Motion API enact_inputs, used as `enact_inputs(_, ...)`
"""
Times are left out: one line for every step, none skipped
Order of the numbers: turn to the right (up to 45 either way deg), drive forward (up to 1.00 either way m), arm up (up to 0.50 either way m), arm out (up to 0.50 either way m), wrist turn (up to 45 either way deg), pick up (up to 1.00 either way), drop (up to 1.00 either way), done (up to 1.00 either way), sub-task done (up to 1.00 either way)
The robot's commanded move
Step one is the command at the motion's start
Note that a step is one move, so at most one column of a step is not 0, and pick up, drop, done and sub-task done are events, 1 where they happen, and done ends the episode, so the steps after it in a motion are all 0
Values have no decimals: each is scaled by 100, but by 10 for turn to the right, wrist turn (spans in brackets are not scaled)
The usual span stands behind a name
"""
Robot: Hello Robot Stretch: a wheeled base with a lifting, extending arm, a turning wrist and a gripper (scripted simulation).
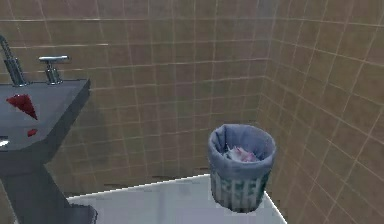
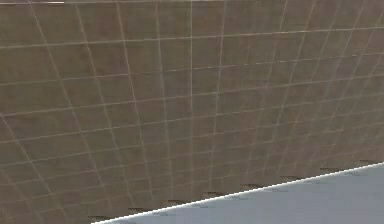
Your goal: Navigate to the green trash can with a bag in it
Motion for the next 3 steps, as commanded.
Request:
enact_inputs(0,30,0,0,0,0,0,0,0)
enact_inputs(210,0,0,0,0,0,0,0,0)
enact_inputs(0,0,0,0,0,0,0,100,0)
